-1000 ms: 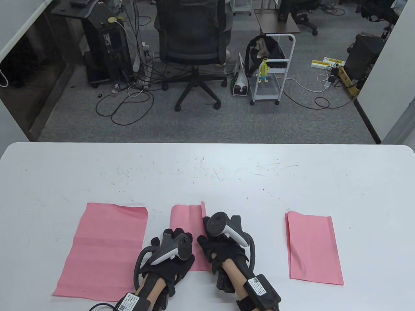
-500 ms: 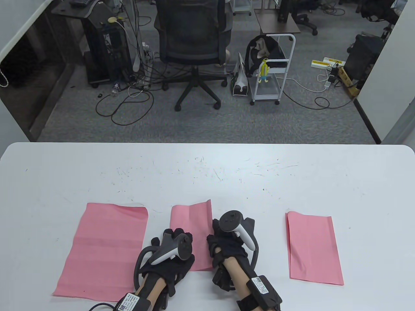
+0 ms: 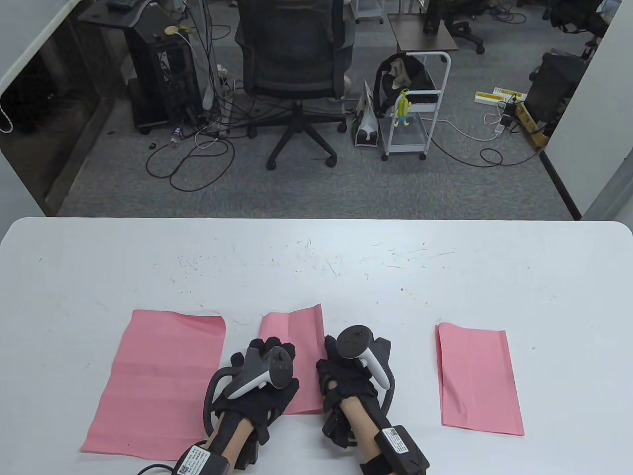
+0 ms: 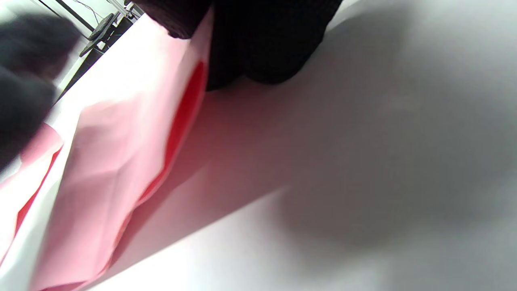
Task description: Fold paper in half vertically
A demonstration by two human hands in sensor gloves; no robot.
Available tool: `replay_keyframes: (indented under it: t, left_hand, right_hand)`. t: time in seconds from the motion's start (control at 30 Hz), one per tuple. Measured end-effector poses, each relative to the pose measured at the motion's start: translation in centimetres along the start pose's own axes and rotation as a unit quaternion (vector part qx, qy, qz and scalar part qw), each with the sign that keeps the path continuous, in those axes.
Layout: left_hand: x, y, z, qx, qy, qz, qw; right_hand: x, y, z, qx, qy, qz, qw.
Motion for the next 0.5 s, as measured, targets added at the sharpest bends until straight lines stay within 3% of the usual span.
replay_keyframes:
  t: [0.2, 0.5]
  left_hand:
    - [1.1, 3.3, -4.2, 0.093, 0.014, 0.022, 0.995]
    - [1.7, 4.6, -5.1, 0.117, 0.013, 0.042, 0.992]
  right_hand:
    - [0.0, 0.1, -0.1, 0.001, -0.002, 0.000, 1.000]
    - [-0.3, 0.1, 0.0, 0.004, -0.026, 0.000, 1.000]
Point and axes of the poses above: the tracker on the back of each hand, its own x axis roughly to the thumb side, its own y axis roughly from the fingertips to the wrist, z = x × y, the point moved 2 cm from there along -y, roughly from the wrist to the fingertips, and after that the axes turned 6 degrees about z, right-handed, at the moved point
